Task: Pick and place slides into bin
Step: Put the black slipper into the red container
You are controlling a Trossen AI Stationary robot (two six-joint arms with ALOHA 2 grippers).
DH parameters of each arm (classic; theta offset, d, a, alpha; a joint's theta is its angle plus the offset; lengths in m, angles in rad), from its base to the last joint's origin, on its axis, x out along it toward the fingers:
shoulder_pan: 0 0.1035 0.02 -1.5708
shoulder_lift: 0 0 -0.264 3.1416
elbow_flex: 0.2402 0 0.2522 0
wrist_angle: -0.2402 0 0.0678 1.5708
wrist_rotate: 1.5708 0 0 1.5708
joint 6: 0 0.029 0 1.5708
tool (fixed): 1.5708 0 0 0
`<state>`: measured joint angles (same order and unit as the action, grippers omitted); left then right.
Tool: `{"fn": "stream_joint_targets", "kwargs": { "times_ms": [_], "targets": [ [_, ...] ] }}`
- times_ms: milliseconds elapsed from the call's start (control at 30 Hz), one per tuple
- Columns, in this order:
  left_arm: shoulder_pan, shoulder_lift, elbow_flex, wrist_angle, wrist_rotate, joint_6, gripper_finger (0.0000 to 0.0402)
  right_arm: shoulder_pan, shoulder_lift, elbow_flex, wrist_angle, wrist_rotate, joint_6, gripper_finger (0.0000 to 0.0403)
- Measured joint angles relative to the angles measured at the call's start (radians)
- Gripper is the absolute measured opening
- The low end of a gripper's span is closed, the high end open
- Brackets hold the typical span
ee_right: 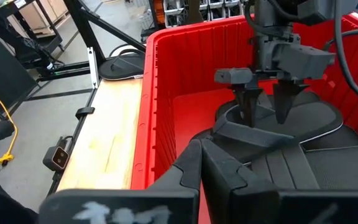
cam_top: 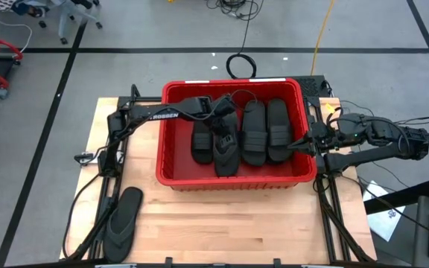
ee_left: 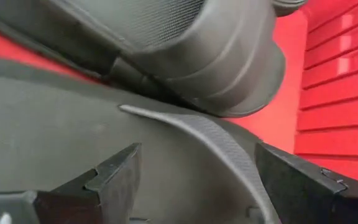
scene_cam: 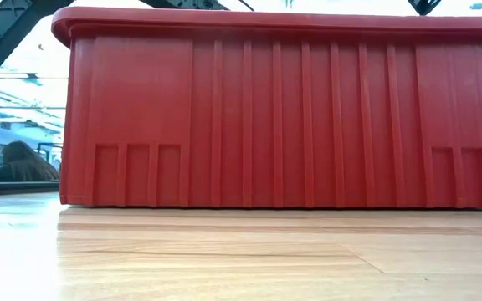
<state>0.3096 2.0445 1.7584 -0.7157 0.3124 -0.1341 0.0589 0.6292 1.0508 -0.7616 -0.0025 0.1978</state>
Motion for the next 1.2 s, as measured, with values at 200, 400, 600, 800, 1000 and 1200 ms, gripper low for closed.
{"fn": "stream_joint_targets", "kwargs": {
  "times_ms": [200,400,600,800,1000,1200],
  "targets": [
    [0.011,-0.023,0.019,0.030,-0.005,0.069,0.0308,0.000,0.000,0.000,0.000,0.005,0.000,0.0000],
    [0.011,-0.118,0.163,-0.047,-0.009,0.217,0.0308,0.000,0.000,0.000,0.000,0.005,-0.002,0.0000],
    [-0.047,-0.326,0.251,-0.344,-0.112,0.449,0.0286,0.000,0.000,0.000,-0.002,0.005,-0.031,0.0000],
    [-0.140,-0.562,0.244,-0.599,-0.203,0.288,0.0121,0.000,0.000,0.000,-0.032,0.002,-0.048,0.0000],
    [-0.250,-0.721,0.244,-0.667,-0.347,-0.002,0.0015,0.000,0.000,0.000,-0.050,0.002,-0.125,0.0000],
    [-0.363,-0.792,0.242,-0.647,-0.516,-0.090,0.0004,0.000,0.000,0.000,-0.051,0.001,-0.168,0.0000]
  ]
}}
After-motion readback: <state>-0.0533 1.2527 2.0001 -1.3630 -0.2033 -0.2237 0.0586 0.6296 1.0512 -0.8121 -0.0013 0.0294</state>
